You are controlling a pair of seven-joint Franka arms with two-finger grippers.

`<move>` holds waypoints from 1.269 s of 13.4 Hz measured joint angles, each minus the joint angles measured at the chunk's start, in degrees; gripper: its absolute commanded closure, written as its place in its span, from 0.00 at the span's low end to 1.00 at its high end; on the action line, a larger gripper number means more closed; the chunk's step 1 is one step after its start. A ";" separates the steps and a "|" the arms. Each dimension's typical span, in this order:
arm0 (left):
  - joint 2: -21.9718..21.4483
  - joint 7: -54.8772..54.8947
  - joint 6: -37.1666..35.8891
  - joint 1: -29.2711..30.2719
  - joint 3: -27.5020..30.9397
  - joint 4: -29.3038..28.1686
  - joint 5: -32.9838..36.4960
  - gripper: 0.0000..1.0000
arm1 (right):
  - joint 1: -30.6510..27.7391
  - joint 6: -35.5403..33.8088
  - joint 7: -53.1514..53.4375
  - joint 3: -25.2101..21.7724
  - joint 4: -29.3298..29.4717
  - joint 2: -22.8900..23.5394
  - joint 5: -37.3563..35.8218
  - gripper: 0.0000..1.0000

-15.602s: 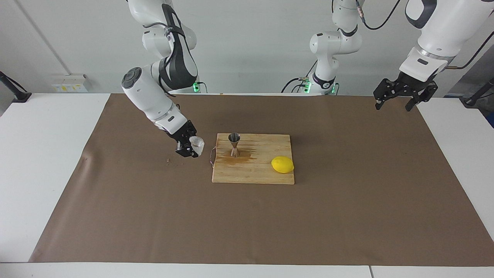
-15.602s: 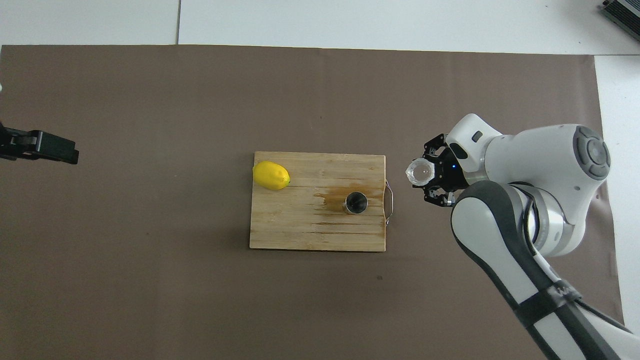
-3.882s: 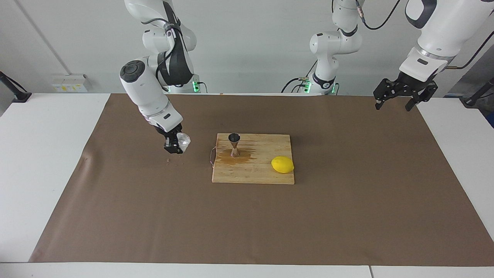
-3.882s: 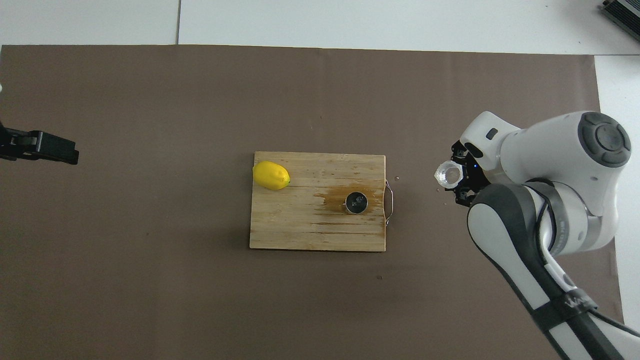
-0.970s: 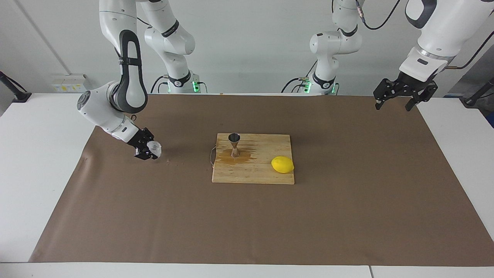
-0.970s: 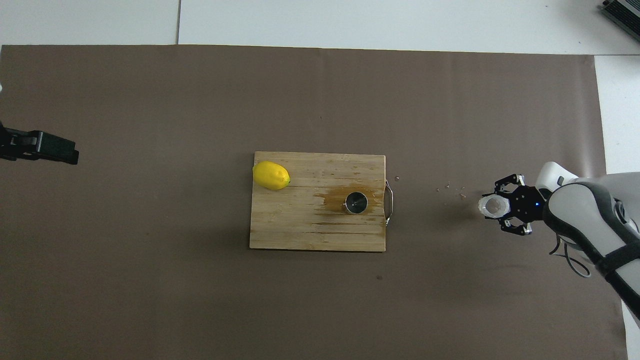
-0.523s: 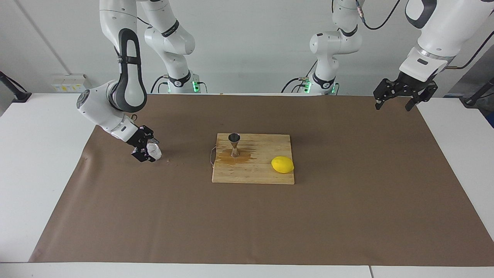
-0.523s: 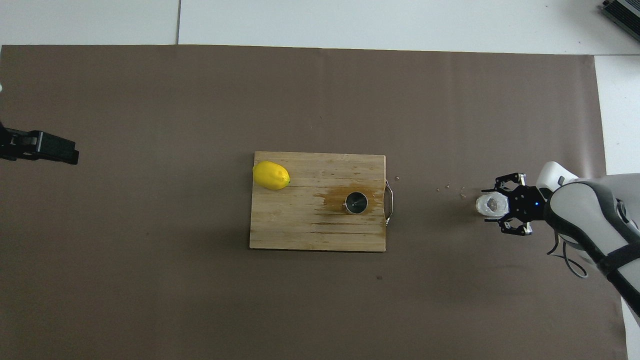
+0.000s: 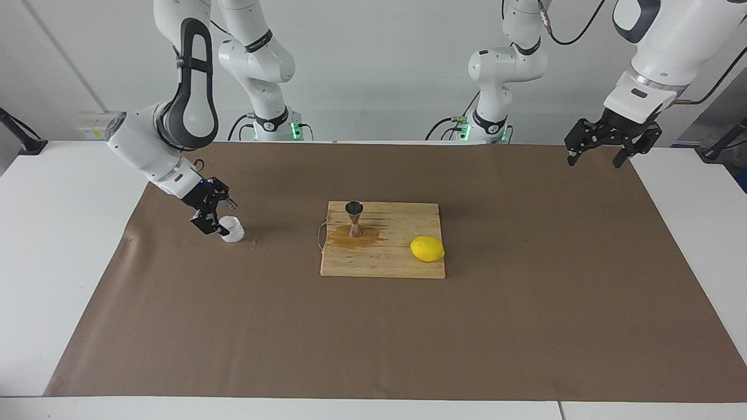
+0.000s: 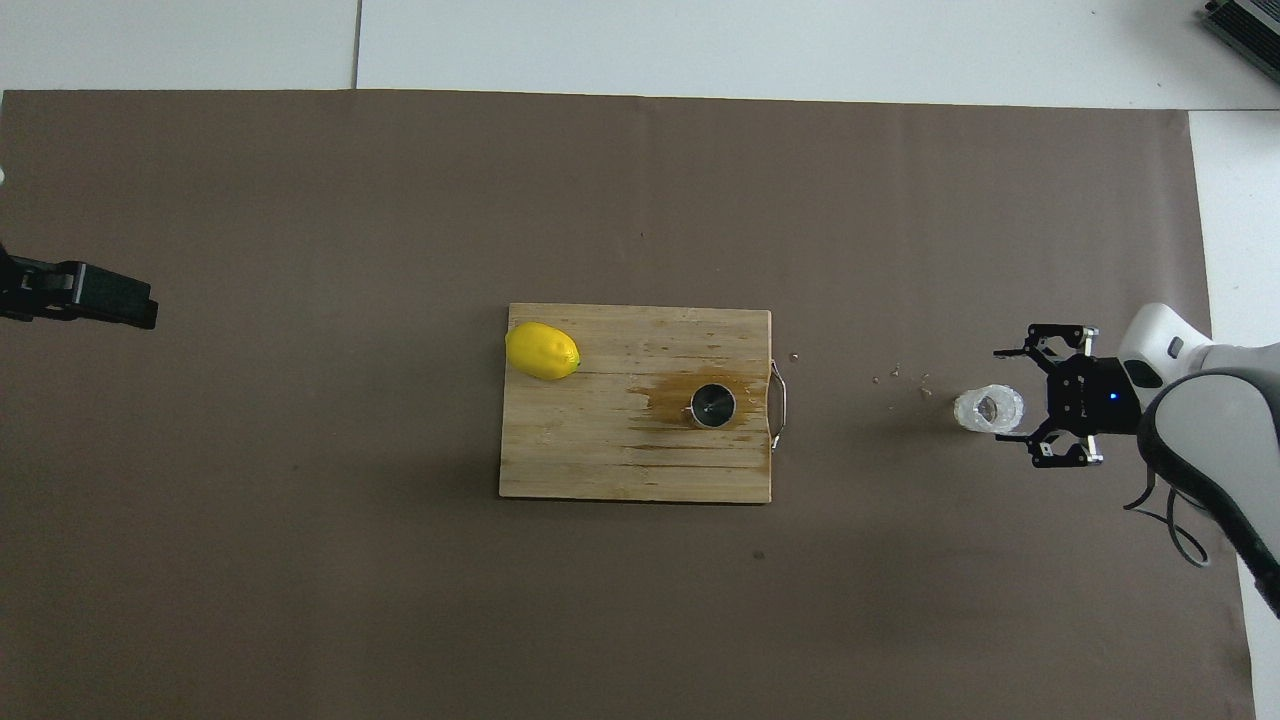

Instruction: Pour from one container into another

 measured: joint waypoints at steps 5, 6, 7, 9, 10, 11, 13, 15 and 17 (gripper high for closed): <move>0.00 0.00 0.00 0.00 0.00 0.00 0.00 0.00 | 3.16 -4.40 20.22 0.33 7.30 -3.15 -8.82 0.00; 0.00 0.00 0.00 0.00 0.00 0.00 0.00 0.00 | 3.78 -5.56 24.19 0.35 9.06 -3.35 -9.26 0.00; 0.00 0.00 0.00 0.00 0.00 0.00 0.00 0.00 | 4.14 -6.10 27.83 0.36 10.86 -3.39 -9.80 0.00; 0.00 0.00 0.00 0.00 0.00 0.00 0.00 0.00 | 4.28 -6.39 35.85 0.36 14.70 -3.27 -10.75 0.00; 0.00 0.00 0.00 0.00 0.00 0.00 0.00 0.00 | 4.38 -6.98 40.30 0.36 16.32 -3.22 -11.71 0.00; 0.00 0.00 0.00 0.00 0.00 0.00 0.00 0.00 | 4.78 -7.53 45.49 0.36 17.60 -3.19 -13.67 0.00; 0.00 0.00 0.00 0.00 0.00 0.00 0.00 0.00 | 6.78 -8.18 57.58 0.37 19.73 -3.18 -18.47 0.00; 0.00 0.00 0.00 0.00 0.00 0.00 0.00 0.00 | 9.33 -9.11 71.70 0.41 21.91 -3.17 -21.69 0.00; 0.00 0.00 0.00 0.00 0.00 0.00 0.00 0.00 | 10.77 -12.25 85.66 0.42 24.09 -3.18 -22.72 0.00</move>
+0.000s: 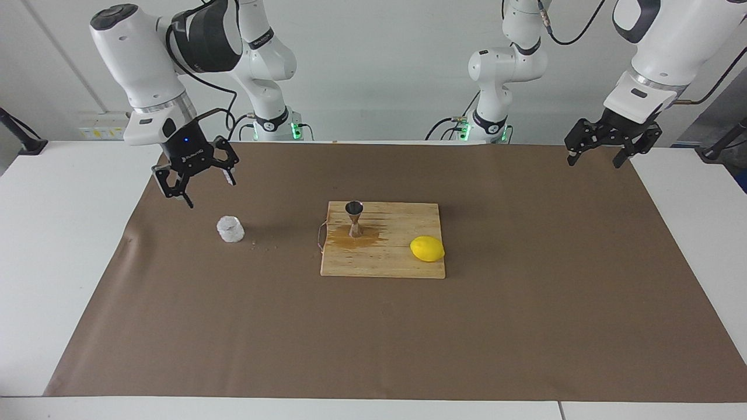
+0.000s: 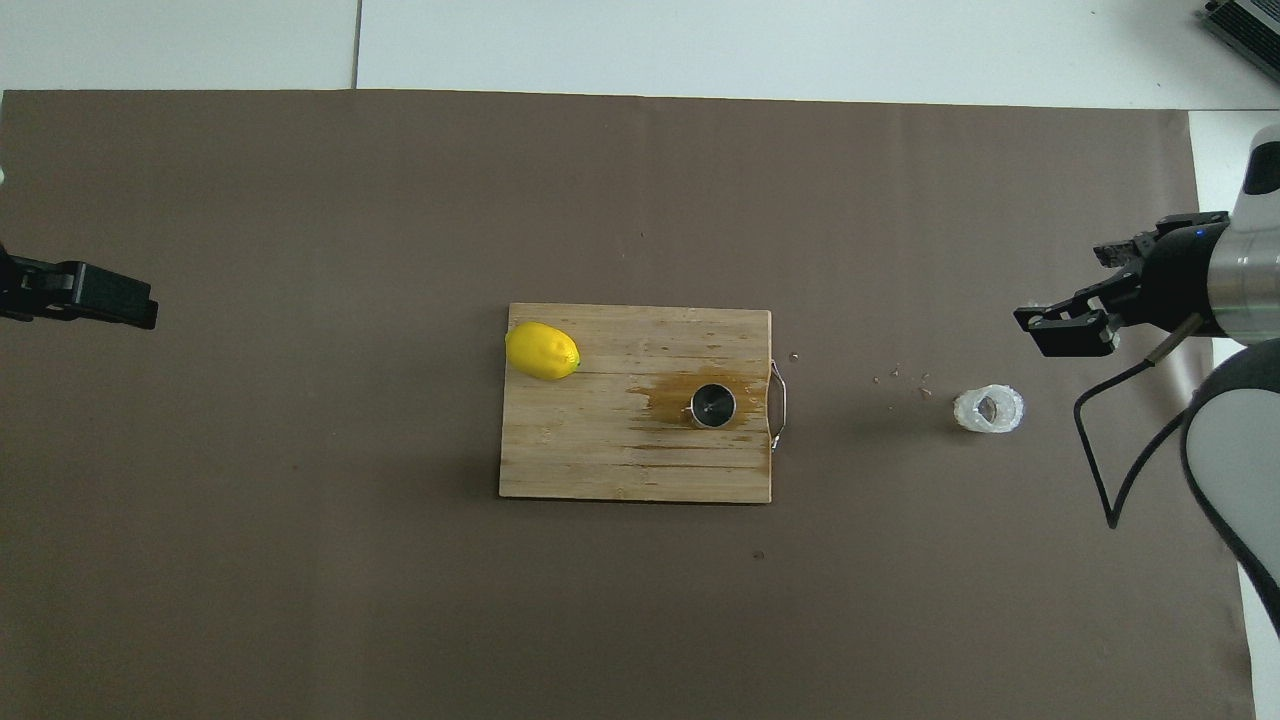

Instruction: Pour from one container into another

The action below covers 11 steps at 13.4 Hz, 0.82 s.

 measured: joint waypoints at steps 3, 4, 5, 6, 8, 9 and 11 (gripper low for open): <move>0.00 0.00 0.00 0.00 0.00 0.00 0.00 0.00 | 0.80 -5.38 17.59 0.00 3.95 0.03 -2.96 0.00; 0.00 0.00 0.00 0.00 0.00 0.00 0.00 0.00 | 1.10 -7.15 22.67 0.00 5.19 0.03 -4.34 0.00; 0.00 0.00 0.00 0.00 0.00 0.00 0.00 0.00 | 1.58 -8.90 28.00 0.01 6.38 0.05 -6.21 0.00; 0.00 0.00 0.00 0.00 0.00 0.00 0.00 0.00 | 2.06 -10.54 32.27 0.02 7.40 0.08 -7.63 0.00; 0.00 0.00 0.00 0.00 0.00 0.00 0.00 0.00 | 2.70 -14.09 38.02 0.06 9.04 0.12 -8.38 0.00; 0.00 0.00 0.00 0.00 0.00 0.00 0.00 0.00 | 2.70 -15.69 39.58 0.07 9.81 0.13 -8.39 0.00; 0.00 0.00 0.00 0.00 0.00 0.00 0.00 0.00 | 2.74 -17.58 42.07 0.07 10.65 0.12 -8.38 0.00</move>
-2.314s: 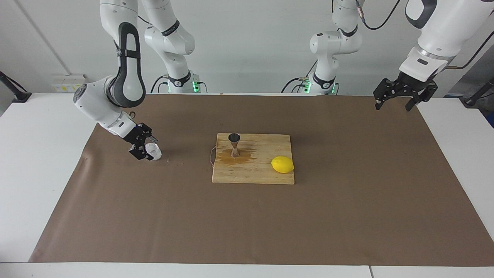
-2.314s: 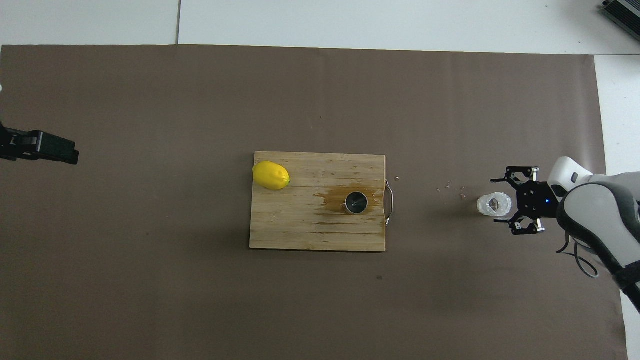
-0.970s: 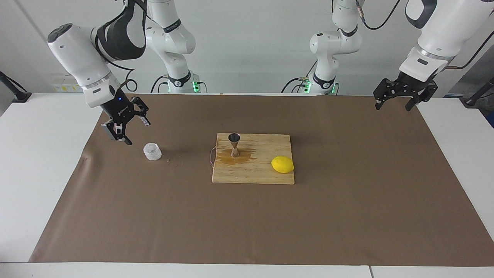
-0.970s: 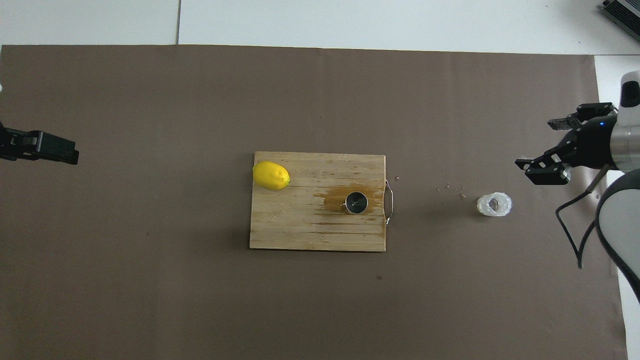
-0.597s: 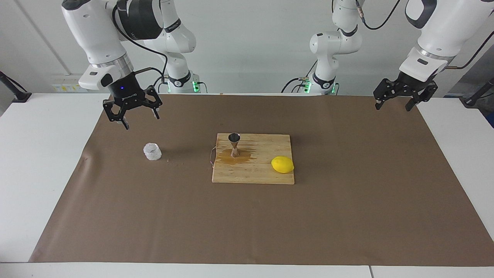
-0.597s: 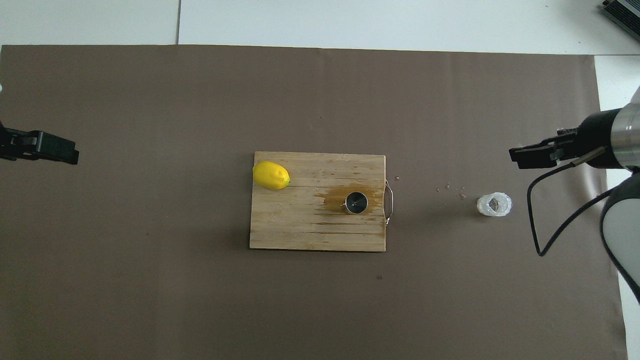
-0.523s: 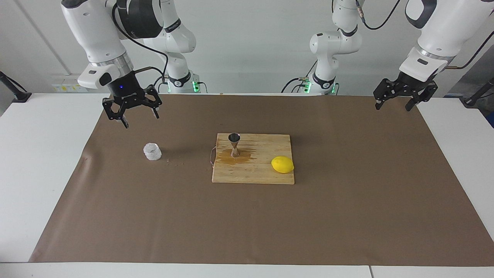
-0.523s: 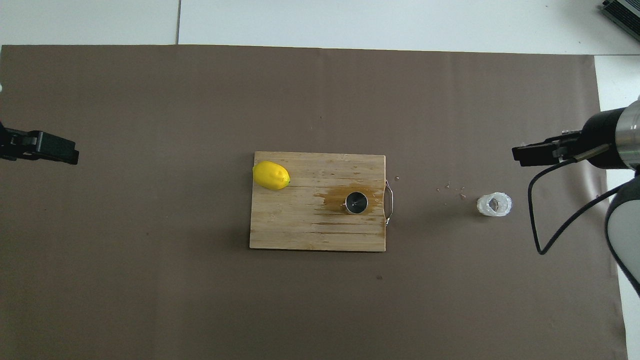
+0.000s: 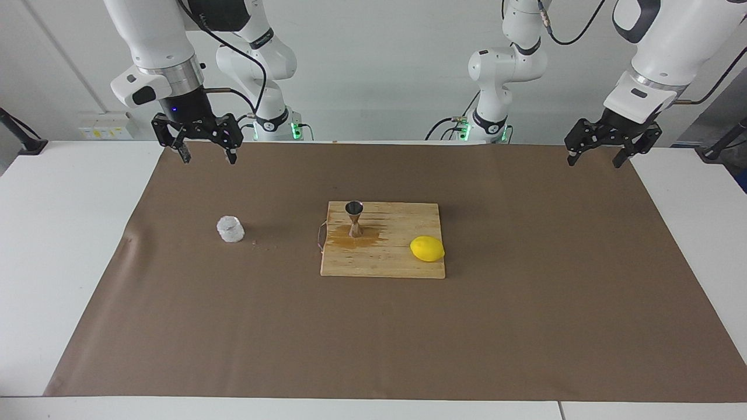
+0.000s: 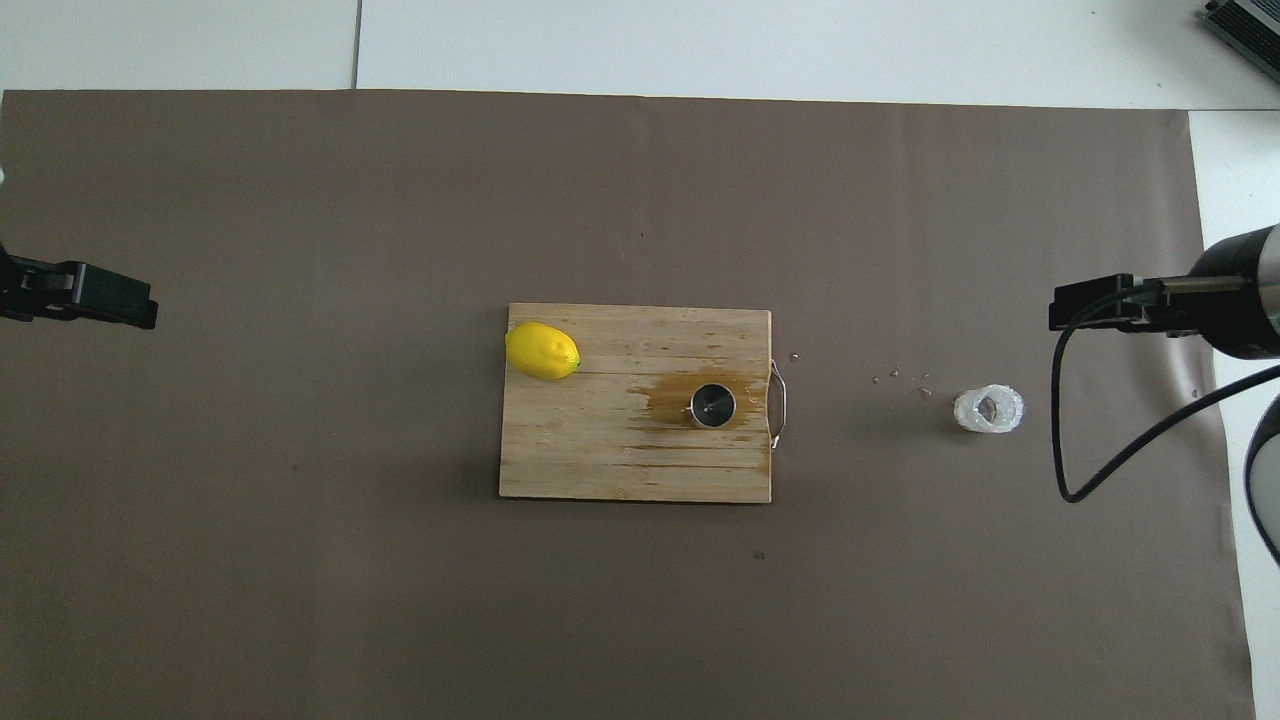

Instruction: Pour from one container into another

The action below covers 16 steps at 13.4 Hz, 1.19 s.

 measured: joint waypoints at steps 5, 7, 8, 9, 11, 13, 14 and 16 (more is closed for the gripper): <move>0.00 0.00 0.00 0.00 0.00 0.00 0.00 0.00 | 0.53 -0.67 2.57 0.03 0.02 0.01 0.00 0.00; 0.00 0.00 0.00 0.00 0.00 0.00 0.00 0.00 | 0.37 -1.56 2.58 -0.24 0.20 -0.07 0.00 0.00; 0.00 0.00 0.00 0.00 0.00 0.00 0.00 0.00 | 0.53 -2.38 2.58 -0.86 0.36 -0.10 0.00 0.00; 0.00 0.00 0.00 0.00 0.00 0.00 0.00 0.00 | 1.10 -3.30 2.58 -2.22 0.46 -0.09 0.00 0.00; 0.00 0.00 0.00 0.00 0.00 0.00 0.00 0.00 | 2.42 -3.95 2.15 -5.15 0.46 0.19 0.00 0.00; 0.00 0.00 0.00 0.00 0.00 0.00 0.00 0.00 | 3.02 -4.11 0.15 -6.22 0.46 0.63 -0.04 0.00; 0.00 0.00 0.00 0.00 0.00 0.00 0.00 0.00 | 3.88 -4.42 -0.42 -7.04 0.46 0.76 -0.10 0.00; 0.00 0.00 0.00 0.00 0.00 0.00 0.00 0.00 | 5.95 -5.33 -0.73 -8.80 0.53 0.88 -0.35 0.00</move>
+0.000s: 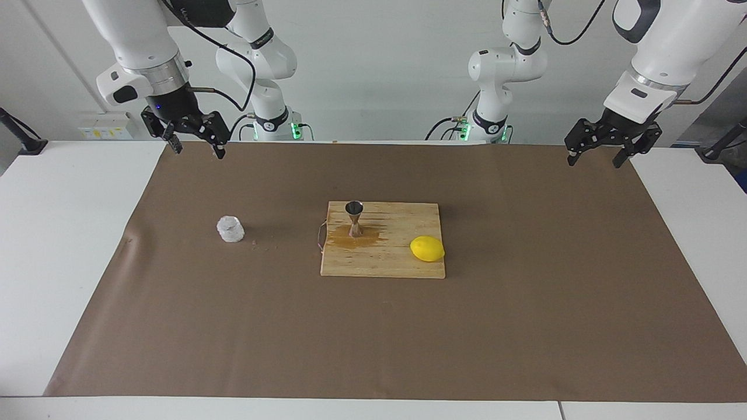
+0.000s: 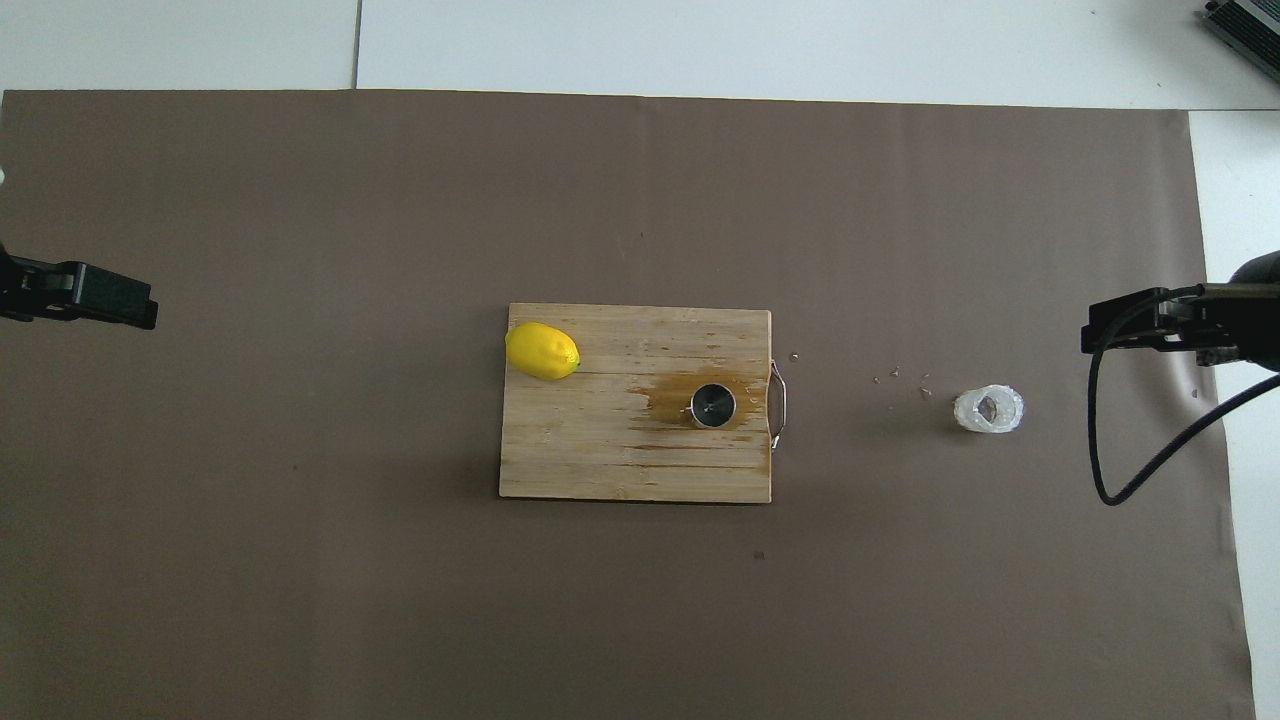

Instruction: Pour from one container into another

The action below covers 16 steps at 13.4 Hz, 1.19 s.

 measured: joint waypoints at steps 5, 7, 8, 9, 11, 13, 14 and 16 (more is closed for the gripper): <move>0.00 0.00 0.00 0.00 0.00 0.00 0.00 0.00 | 1.03 -4.83 0.00 -0.27 5.93 3.65 -1.57 0.00; 0.00 0.00 0.00 0.00 0.00 0.00 0.00 0.00 | 1.32 -5.59 0.00 -0.39 6.75 3.39 -1.57 0.00; 0.00 0.00 0.00 0.00 0.00 0.00 0.00 0.00 | 1.44 -5.94 0.00 -0.45 6.82 3.20 -1.57 0.00; 0.00 0.00 0.00 0.00 0.00 0.00 0.00 0.00 | 1.44 -6.10 0.00 -0.49 6.84 3.10 -1.57 0.00; 0.00 0.00 0.00 0.00 0.00 0.00 0.00 0.00 | 1.27 -6.16 0.00 -0.68 6.84 3.08 -1.57 0.00; 0.00 0.00 0.00 0.00 0.00 0.00 0.00 0.00 | 0.18 -6.17 0.00 -0.26 6.84 3.03 -1.57 0.00; 0.00 0.00 0.00 0.00 0.00 0.00 0.00 0.00 | -1.09 -6.17 0.00 0.92 6.84 2.99 -1.57 0.00; 0.00 0.00 0.00 0.00 0.00 0.00 0.00 0.00 | -3.15 -6.17 0.00 3.33 6.84 2.90 -1.57 0.00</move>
